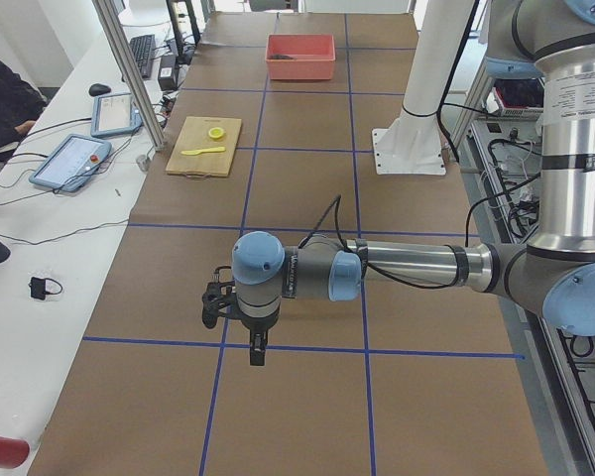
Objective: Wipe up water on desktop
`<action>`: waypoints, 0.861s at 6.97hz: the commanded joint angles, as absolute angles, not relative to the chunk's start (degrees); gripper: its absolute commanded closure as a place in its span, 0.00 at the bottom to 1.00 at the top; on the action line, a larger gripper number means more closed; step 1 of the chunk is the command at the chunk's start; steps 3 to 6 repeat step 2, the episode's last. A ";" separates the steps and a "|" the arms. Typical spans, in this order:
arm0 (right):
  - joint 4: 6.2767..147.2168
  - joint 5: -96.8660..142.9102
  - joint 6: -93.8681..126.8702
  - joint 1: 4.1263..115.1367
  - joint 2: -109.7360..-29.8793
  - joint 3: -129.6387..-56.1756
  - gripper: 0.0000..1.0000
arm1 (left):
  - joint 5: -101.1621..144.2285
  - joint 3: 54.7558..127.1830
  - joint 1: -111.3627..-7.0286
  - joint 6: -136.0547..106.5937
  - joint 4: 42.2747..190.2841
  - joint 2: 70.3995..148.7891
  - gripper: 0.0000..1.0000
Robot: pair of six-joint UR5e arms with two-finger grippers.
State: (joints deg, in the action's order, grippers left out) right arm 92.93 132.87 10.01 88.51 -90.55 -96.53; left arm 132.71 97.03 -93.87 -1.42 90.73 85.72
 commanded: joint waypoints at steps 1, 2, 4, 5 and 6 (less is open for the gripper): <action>92.90 132.89 10.02 88.51 -90.61 -96.59 0.00 | 132.71 96.86 -93.87 -1.49 90.88 85.78 0.02; 92.90 132.98 10.02 88.51 -90.62 -96.59 0.00 | 132.71 96.77 -93.87 -1.41 90.88 85.78 0.02; 92.90 132.98 10.02 88.51 -90.62 -96.59 0.00 | 132.71 96.77 -93.87 -1.41 90.88 85.78 0.02; 92.90 132.98 10.02 88.51 -90.62 -96.59 0.00 | 132.71 96.77 -93.87 -1.41 90.88 85.78 0.02; 92.90 132.98 10.02 88.51 -90.62 -96.59 0.00 | 132.71 96.77 -93.87 -1.41 90.88 85.78 0.02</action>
